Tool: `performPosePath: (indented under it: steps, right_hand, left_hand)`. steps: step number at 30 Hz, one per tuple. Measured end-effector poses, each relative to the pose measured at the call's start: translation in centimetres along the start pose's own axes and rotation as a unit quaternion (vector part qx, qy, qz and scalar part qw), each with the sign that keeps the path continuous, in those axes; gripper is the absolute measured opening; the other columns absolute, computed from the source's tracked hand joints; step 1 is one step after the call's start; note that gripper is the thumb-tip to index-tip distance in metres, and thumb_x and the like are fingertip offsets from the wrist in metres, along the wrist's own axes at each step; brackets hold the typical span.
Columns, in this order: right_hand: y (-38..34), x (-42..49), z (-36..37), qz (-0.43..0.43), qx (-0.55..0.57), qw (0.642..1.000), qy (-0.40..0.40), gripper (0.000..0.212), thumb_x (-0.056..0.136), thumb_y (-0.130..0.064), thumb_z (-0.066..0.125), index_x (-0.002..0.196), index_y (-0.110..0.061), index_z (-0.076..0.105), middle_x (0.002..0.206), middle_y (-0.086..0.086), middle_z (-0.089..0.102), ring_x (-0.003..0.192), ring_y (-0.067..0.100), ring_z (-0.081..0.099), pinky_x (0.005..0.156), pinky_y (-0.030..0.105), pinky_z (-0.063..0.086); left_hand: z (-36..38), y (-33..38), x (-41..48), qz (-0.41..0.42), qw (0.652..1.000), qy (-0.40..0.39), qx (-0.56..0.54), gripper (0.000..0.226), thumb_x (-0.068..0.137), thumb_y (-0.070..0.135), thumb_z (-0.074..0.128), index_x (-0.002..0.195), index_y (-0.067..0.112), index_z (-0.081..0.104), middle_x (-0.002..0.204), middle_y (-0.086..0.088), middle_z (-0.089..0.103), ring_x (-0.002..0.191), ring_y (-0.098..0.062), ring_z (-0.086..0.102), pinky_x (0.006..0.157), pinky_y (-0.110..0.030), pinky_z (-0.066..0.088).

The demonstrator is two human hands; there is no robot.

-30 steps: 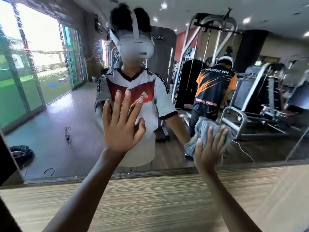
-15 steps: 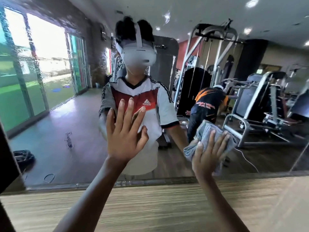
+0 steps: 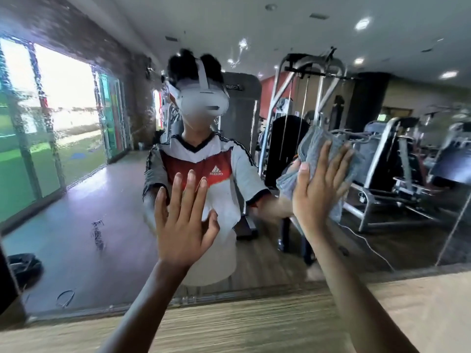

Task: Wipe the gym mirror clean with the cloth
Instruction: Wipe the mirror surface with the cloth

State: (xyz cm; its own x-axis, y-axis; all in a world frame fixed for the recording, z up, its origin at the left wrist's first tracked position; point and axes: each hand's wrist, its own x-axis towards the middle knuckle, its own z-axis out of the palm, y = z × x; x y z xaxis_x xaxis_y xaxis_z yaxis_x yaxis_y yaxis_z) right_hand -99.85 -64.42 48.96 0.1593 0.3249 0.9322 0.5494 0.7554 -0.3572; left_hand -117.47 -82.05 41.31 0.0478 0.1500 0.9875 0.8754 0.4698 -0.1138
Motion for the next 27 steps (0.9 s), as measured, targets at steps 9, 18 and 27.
performPosePath:
  steps: [9,18,27]
  right_hand:
    - [3.6,-7.8,-0.5,-0.352,-0.059,0.929,-0.096,0.06,0.104,-0.046,0.03,0.159,-0.029,0.013,0.167,0.006,0.009,0.152,0.025,0.018,0.111,0.066,0.026]
    - [-5.1,7.0,0.5,-0.085,-0.035,0.996,-0.017,0.061,0.105,-0.055,0.011,0.157,-0.023,0.013,0.164,0.015,0.017,0.151,0.032,0.012,0.121,0.053,-0.01]
    - [1.8,1.9,-0.7,-0.234,-0.068,0.969,-0.05,0.056,0.105,-0.041,0.028,0.156,-0.02,0.021,0.163,0.011,0.02,0.151,0.03,0.019,0.116,0.063,0.02]
  left_hand:
    - [-0.5,-0.5,0.7,0.01,1.0,0.02,-0.018,0.065,0.088,0.035,0.066,0.146,0.011,0.049,0.153,-0.014,0.045,0.146,-0.029,0.036,0.113,-0.054,0.033]
    - [-0.7,-1.0,11.0,0.012,0.999,0.031,-0.025,0.057,0.094,0.046,0.052,0.143,0.017,0.054,0.15,-0.009,0.042,0.14,-0.029,0.034,0.11,-0.053,0.029]
    - [-1.6,-3.7,10.9,0.047,0.997,0.056,0.006,0.053,0.094,0.044,0.052,0.142,0.02,0.057,0.146,-0.011,0.054,0.137,-0.028,0.044,0.106,-0.049,0.032]
